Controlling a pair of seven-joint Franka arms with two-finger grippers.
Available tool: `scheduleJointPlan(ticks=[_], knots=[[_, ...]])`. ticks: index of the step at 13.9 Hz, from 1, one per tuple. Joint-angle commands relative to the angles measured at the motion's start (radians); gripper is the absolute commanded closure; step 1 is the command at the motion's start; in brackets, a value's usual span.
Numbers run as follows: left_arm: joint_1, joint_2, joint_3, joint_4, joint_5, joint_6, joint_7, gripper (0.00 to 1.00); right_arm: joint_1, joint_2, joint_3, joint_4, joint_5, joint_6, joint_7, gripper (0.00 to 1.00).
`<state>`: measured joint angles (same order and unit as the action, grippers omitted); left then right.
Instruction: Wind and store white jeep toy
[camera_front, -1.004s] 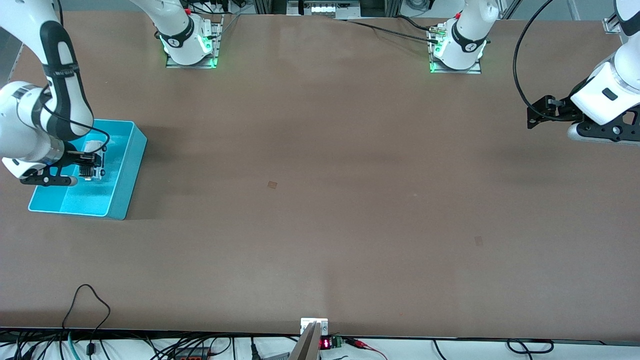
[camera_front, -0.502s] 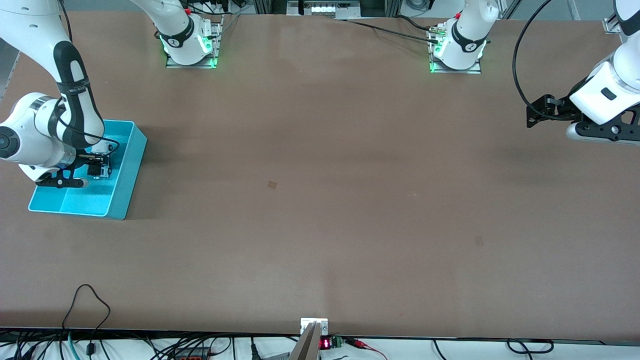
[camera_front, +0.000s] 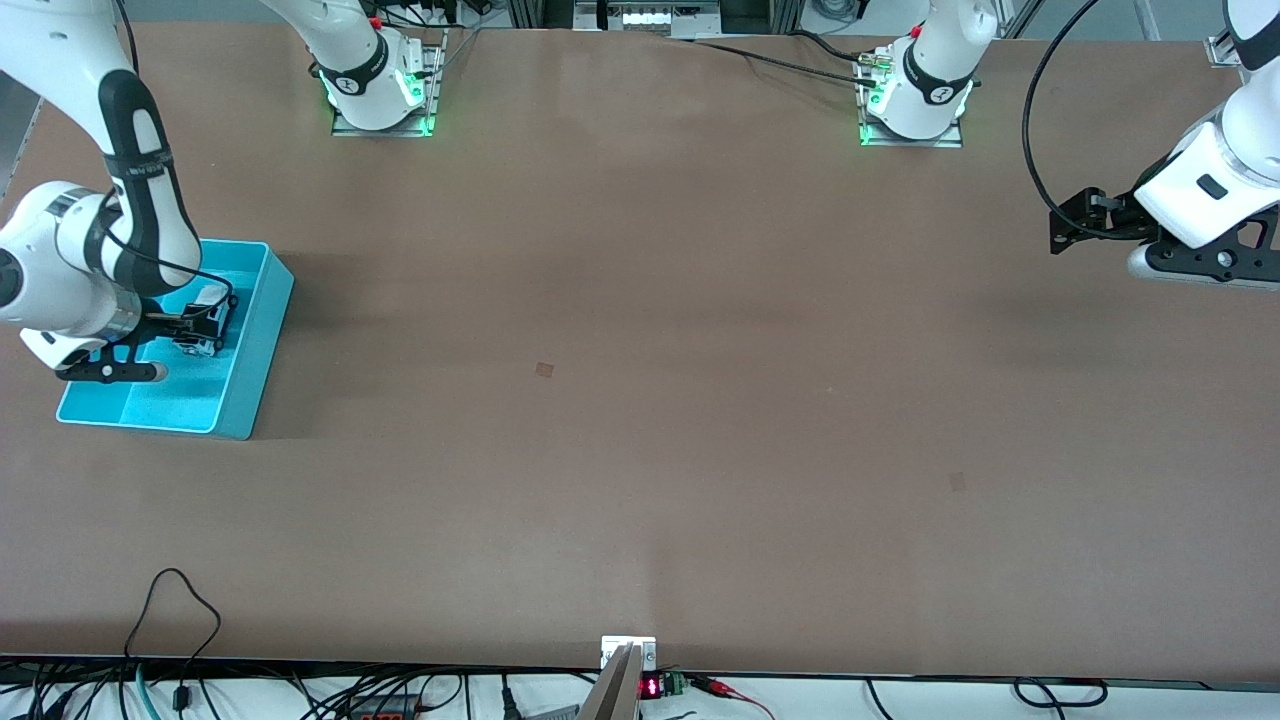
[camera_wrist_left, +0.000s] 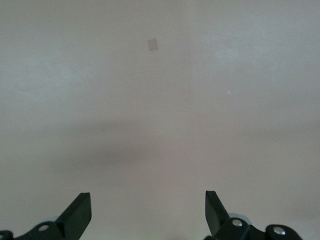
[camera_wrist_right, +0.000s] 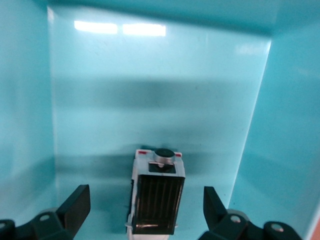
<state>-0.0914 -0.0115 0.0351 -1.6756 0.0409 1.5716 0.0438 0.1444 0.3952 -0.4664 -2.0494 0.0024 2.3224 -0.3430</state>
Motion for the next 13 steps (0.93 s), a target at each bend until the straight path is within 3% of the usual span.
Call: scheduleJointPlan(ticks=[1,7,10,11,13], knots=[[-0.007,0.001,-0.001,0.022,-0.004,-0.027,-0.015,0.0,0.012,-0.113,0.021,-0.018,0.005,-0.014,-0.033,0.0],[-0.004,0.001,0.005,0.022,-0.004,-0.036,-0.021,0.0,0.067,-0.274,0.022,-0.017,0.007,-0.055,-0.024,0.0],[-0.005,0.001,0.0,0.022,-0.004,-0.038,-0.022,0.0,0.115,-0.329,0.023,0.049,0.007,-0.217,0.08,0.0],[-0.005,0.001,0.0,0.022,-0.004,-0.038,-0.024,0.0,0.122,-0.346,0.044,0.084,0.005,-0.282,0.144,0.0],[-0.005,0.001,0.002,0.022,-0.004,-0.036,-0.024,0.0,0.075,-0.364,0.165,0.161,0.004,-0.413,0.258,0.0]])
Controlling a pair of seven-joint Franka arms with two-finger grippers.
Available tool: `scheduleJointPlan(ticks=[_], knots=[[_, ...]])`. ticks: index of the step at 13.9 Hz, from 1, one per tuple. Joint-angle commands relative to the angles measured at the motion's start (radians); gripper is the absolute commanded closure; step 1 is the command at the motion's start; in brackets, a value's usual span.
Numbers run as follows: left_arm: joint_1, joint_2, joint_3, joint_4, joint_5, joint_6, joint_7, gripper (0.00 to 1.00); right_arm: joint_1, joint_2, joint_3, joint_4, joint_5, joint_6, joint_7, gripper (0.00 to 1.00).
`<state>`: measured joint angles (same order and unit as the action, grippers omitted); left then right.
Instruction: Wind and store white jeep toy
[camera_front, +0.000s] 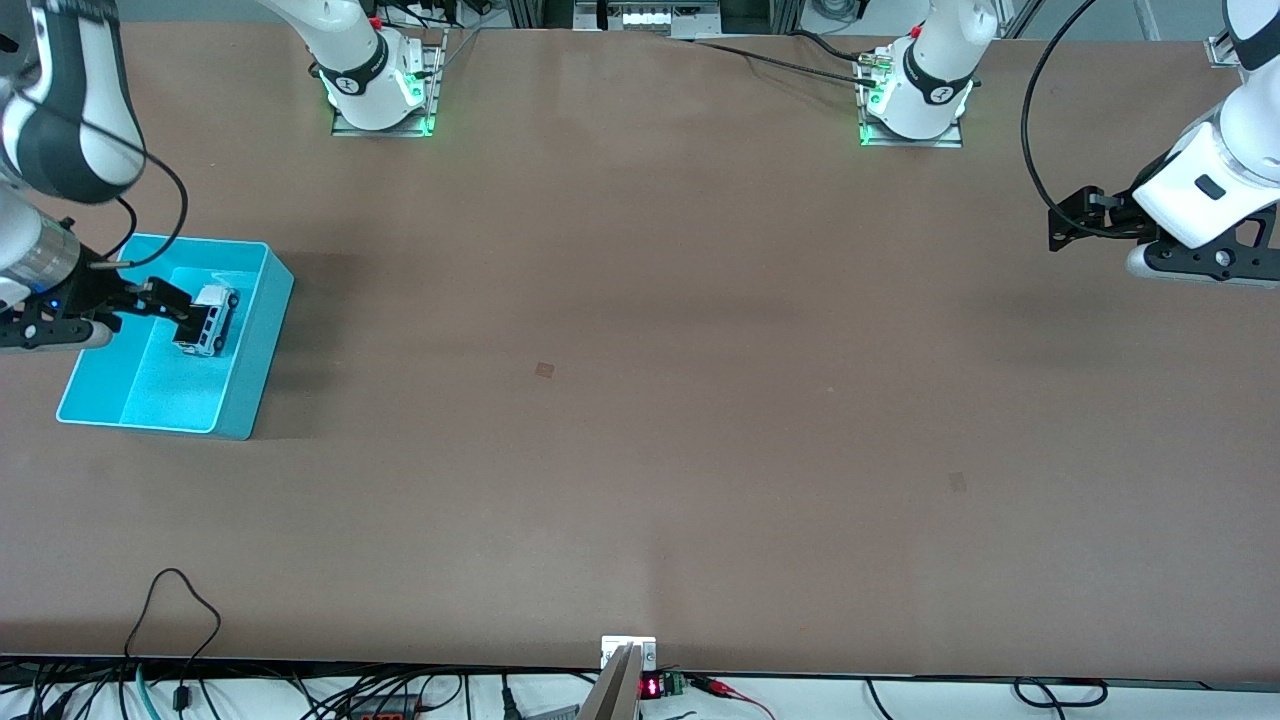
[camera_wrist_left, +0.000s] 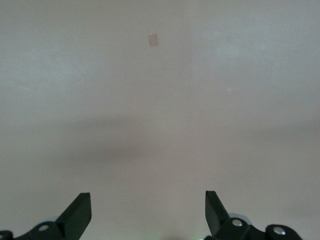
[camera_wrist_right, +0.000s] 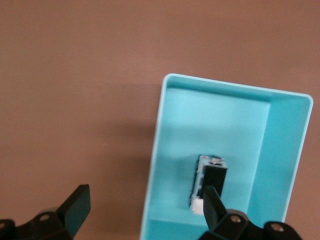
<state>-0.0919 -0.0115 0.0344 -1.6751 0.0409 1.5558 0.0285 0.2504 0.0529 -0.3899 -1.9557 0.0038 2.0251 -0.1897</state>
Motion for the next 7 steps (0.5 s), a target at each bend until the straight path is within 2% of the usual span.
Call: scheduleJointPlan(ticks=[1,4,5,7], knots=[[-0.005,0.002,0.002,0.023,-0.004,-0.019,-0.009,0.0,-0.063,-0.027,0.155,0.11,0.002,-0.182,0.172,0.0],[-0.005,0.002,0.002,0.029,-0.004,-0.022,-0.01,0.0,-0.167,-0.028,0.325,0.216,0.002,-0.305,0.297,0.0],[-0.005,0.004,0.002,0.031,-0.006,-0.02,-0.016,0.0,-0.184,-0.037,0.354,0.231,0.004,-0.315,0.306,0.0],[-0.008,0.004,0.002,0.035,-0.006,-0.022,-0.016,0.0,-0.18,-0.053,0.367,0.264,0.004,-0.319,0.294,0.0]])
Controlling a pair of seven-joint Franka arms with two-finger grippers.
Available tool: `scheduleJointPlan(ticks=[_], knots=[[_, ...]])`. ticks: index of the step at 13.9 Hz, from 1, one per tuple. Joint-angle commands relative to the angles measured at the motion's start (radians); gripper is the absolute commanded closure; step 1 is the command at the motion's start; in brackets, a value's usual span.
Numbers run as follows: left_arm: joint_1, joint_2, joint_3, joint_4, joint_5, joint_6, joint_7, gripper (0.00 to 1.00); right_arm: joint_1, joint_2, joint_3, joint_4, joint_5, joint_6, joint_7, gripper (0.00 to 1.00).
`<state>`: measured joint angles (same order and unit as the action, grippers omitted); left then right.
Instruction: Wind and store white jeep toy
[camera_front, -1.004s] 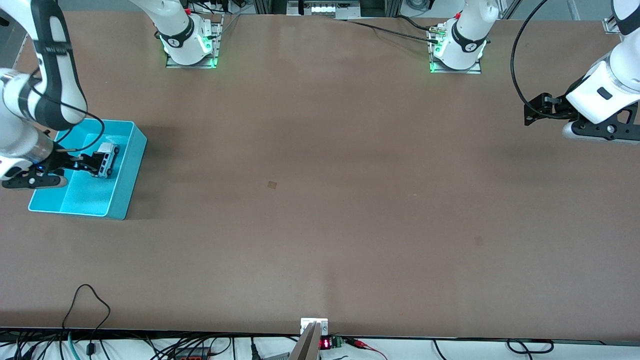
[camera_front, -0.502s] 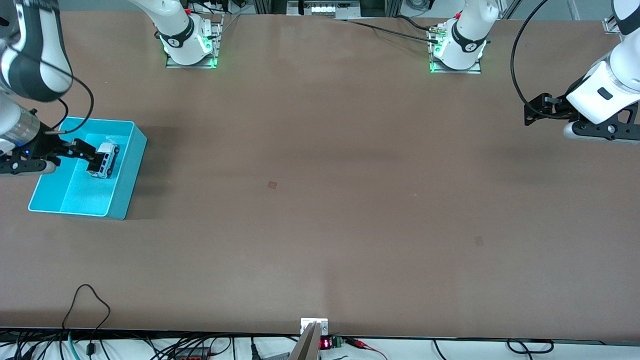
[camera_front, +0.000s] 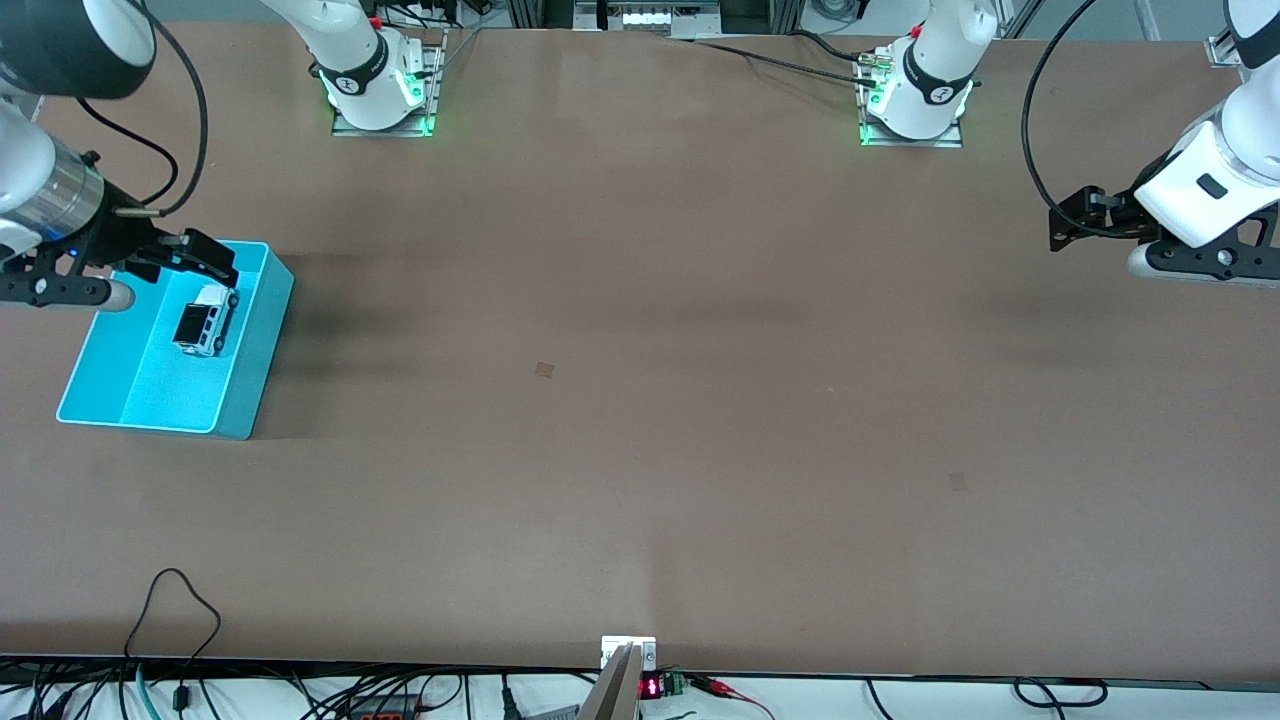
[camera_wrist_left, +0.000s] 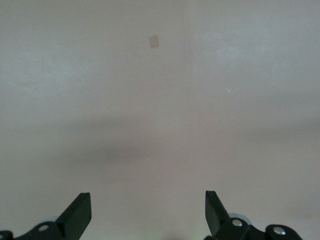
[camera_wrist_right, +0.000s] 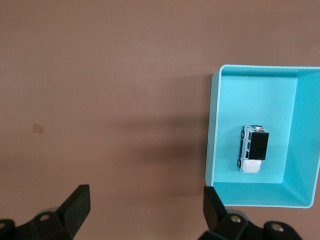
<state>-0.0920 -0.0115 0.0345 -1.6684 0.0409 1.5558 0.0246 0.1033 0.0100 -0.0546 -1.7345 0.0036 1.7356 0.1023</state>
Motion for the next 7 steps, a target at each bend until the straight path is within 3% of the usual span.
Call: scheduleJointPlan(ticks=[1,4,7], knots=[[-0.008,0.004,0.002,0.029,-0.006,-0.022,-0.012,0.0,-0.025,-0.015,0.033,0.065,0.004,-0.057,0.002,0.0],[-0.011,0.005,0.002,0.029,-0.006,-0.023,-0.012,0.0,-0.031,-0.013,0.077,0.159,0.006,-0.143,0.007,0.0],[-0.014,0.004,0.001,0.03,-0.006,-0.023,-0.014,0.0,-0.033,-0.013,0.078,0.18,0.004,-0.146,-0.018,0.0]])
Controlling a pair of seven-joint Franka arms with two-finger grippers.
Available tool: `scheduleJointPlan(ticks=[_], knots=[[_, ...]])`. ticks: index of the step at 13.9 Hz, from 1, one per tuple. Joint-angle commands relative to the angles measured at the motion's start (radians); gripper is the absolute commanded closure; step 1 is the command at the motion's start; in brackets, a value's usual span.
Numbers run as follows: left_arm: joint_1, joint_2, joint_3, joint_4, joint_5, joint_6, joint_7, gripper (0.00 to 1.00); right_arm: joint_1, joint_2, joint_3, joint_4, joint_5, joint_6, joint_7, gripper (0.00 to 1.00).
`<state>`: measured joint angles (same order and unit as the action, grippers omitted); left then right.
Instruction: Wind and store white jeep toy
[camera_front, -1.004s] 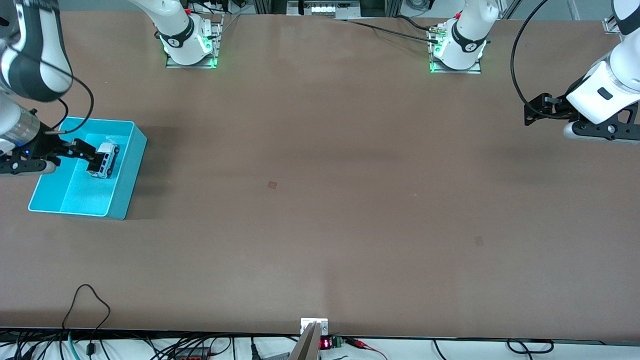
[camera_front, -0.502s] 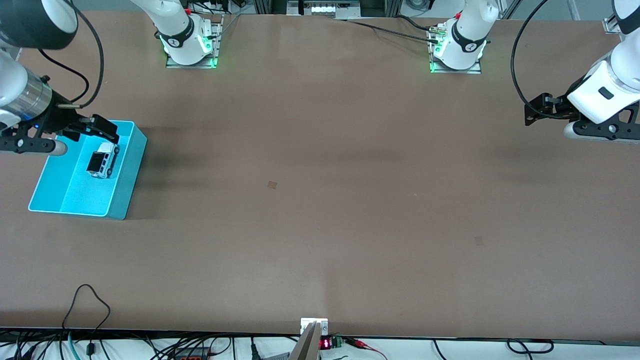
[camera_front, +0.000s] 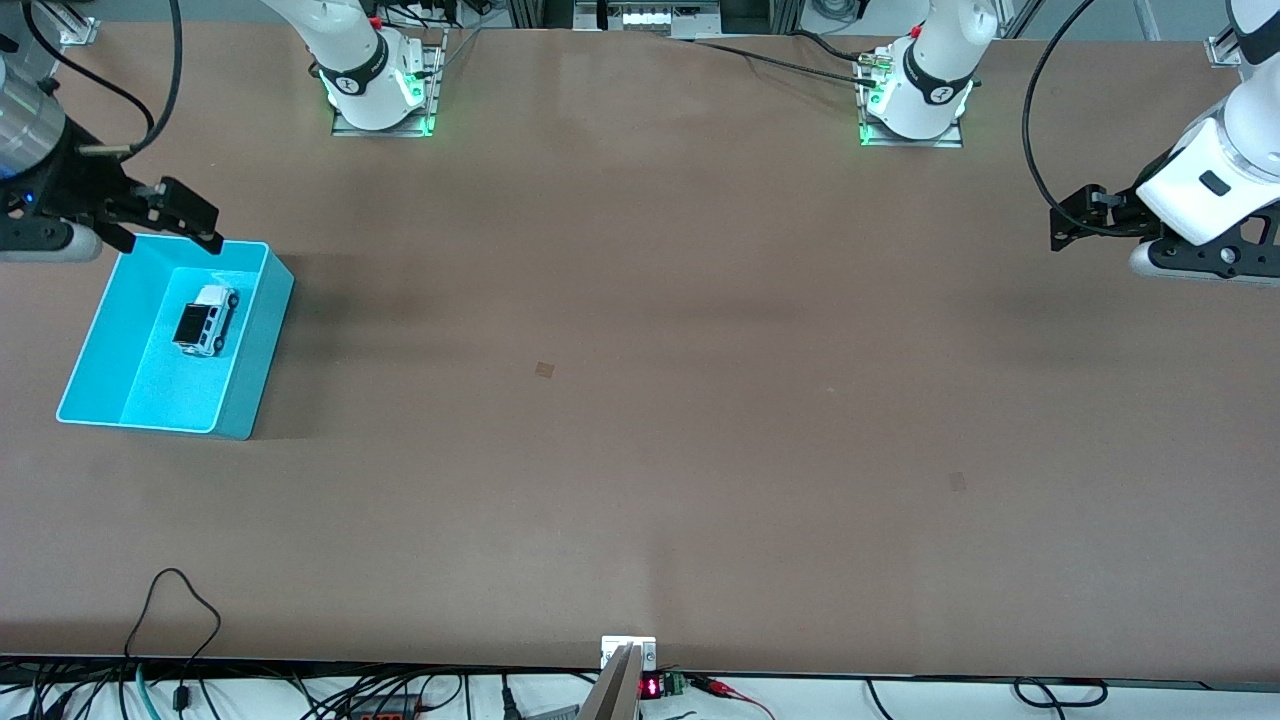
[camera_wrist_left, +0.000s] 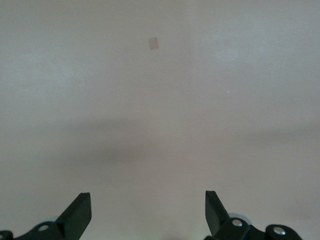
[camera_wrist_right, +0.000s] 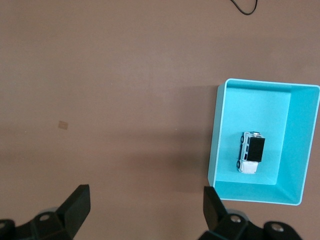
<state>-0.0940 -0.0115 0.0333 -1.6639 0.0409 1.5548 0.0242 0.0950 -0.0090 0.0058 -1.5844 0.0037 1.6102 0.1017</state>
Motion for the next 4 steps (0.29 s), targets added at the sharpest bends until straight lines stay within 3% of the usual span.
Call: scheduleJointPlan(ticks=[1,4], knots=[[-0.012,0.005,0.002,0.026,-0.006,-0.022,-0.012,0.0,-0.024,0.012,0.016,0.049,0.004,-0.022,-0.016,0.0],[-0.012,0.004,0.002,0.026,-0.006,-0.022,-0.013,0.0,-0.024,0.015,0.014,0.058,-0.001,-0.024,-0.014,0.0]])
